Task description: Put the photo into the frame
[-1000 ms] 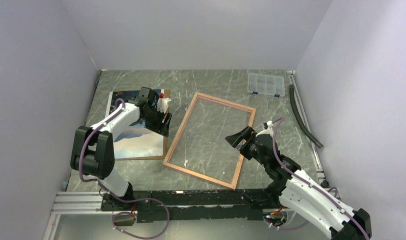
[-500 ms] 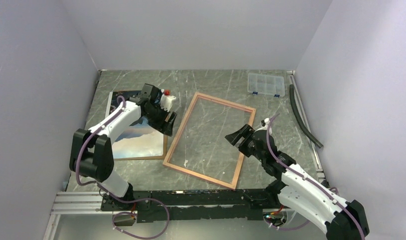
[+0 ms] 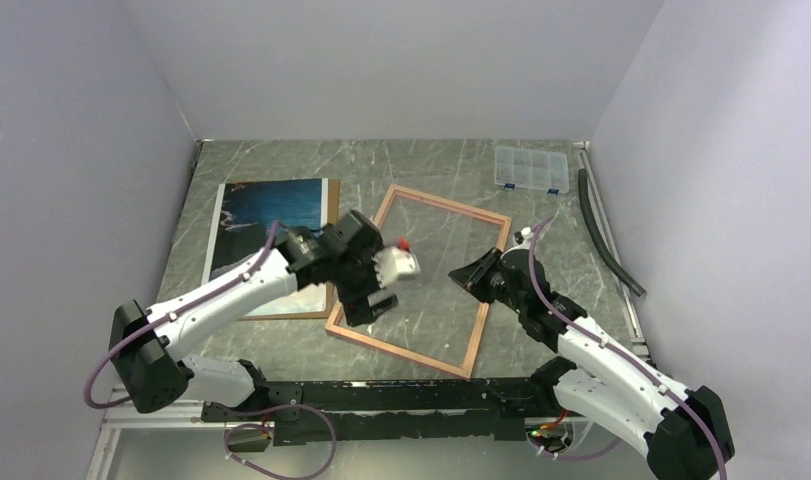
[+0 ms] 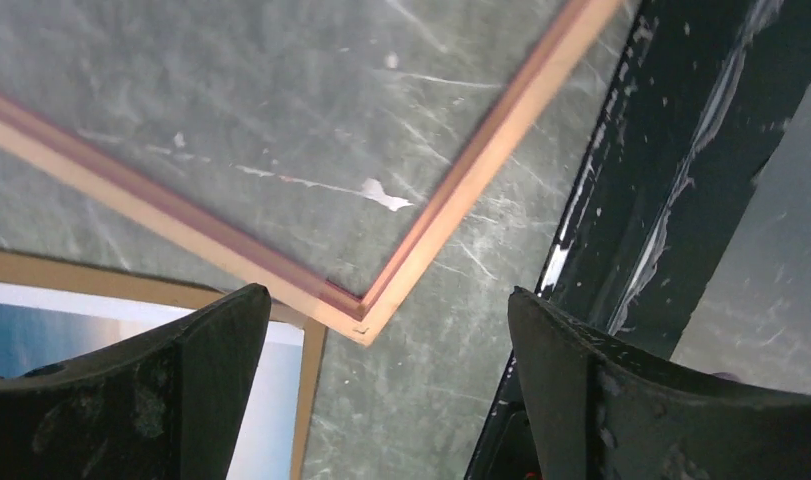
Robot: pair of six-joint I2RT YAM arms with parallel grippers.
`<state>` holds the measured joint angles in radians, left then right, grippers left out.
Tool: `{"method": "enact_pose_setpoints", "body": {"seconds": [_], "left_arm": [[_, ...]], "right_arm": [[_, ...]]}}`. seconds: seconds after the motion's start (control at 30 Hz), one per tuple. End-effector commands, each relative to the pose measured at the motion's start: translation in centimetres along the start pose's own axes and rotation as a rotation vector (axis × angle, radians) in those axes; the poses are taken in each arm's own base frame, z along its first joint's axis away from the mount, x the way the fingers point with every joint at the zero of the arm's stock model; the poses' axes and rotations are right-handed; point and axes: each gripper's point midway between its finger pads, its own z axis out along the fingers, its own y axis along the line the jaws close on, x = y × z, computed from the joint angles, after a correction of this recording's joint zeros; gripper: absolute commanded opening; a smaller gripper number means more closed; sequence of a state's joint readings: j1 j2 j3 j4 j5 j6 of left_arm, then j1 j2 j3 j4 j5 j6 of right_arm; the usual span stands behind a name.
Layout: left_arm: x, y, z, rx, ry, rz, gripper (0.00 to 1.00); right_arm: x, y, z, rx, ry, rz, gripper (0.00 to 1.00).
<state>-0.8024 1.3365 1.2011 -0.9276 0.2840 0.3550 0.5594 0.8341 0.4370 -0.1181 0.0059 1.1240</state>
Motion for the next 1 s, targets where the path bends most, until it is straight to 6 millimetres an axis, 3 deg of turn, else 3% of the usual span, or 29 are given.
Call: {"method": "enact_pose_setpoints", "body": {"seconds": [0.0,0.07,0.2,0.4,0.63,0.8,0.97], "left_arm": [[-0.8,-2.0,-1.0,-0.138,0.041,0.225,0.95],[-1.3,-2.4,-0.8,-0.236,0.052,0.331,0.95],[-4.1,-0.6,-1.7,-0.422,-0.004,0.338,0.95],[-8.1,-1.5,-2.8,-0.551,-0.151,0.455,0.95],[-8.1,-4.0,-0.8,-0.420,-0.140,0.422,0.95],[-7.8,-6.6,-0.9,-0.268,-0.162,0.394,0.95],[-8.1,-4.7,-0.6,-0.396,-0.179,0.376,0.95]], "right_arm": [[-1.6,4.8,-1.6,-0.155,-0.031,0.060,0.18],[-1.6,5.3,-1.9,-0.175,-0.028,0.095,0.15],[-1.2,5.7,-2.1,-0.180,-0.003,0.195,0.07],[-1.4,7.1,-2.4,-0.187,-0.001,0.285,0.00],[-1.3,9.3,-2.6,-0.209,0.008,0.315,0.00],[-1.3,10.0,-2.4,-0.202,0.000,0.311,0.00],[-0.8,11.3,-2.5,-0.227,0.005,0.323,0.00]]}}
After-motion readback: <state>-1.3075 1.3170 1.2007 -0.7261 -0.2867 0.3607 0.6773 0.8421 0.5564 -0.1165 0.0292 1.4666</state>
